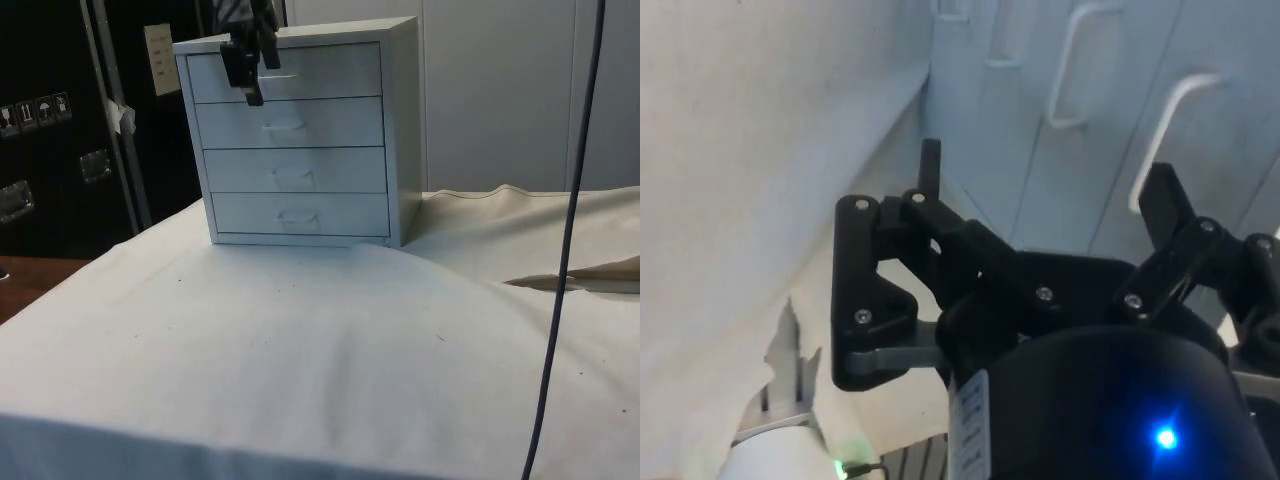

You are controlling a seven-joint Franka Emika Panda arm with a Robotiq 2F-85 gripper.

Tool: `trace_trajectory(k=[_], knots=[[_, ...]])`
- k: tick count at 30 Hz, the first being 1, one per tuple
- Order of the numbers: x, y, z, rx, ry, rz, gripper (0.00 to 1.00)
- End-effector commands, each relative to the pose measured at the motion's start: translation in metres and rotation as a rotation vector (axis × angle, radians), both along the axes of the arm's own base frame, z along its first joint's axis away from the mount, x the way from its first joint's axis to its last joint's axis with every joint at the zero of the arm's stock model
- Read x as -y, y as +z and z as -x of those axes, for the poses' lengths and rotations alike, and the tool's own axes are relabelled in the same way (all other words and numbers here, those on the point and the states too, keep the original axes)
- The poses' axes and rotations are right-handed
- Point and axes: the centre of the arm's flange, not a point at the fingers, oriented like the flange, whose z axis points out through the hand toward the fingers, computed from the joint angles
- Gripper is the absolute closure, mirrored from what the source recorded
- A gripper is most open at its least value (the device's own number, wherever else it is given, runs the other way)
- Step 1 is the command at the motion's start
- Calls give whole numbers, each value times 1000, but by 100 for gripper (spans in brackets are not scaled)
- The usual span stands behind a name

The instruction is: Open the drawer, then close it.

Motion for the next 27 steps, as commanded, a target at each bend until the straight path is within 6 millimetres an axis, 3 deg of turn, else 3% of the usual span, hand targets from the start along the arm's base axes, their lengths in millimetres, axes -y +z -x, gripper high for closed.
trace_trajectory(k=[1,22,24,27], knots=[[1,-1,-2,13,2,16,0],[7,-21,-5,19,-19,122,0],[8,-22,-6,19,-21,126,5],[9,-24,-6,17,-23,130,22]])
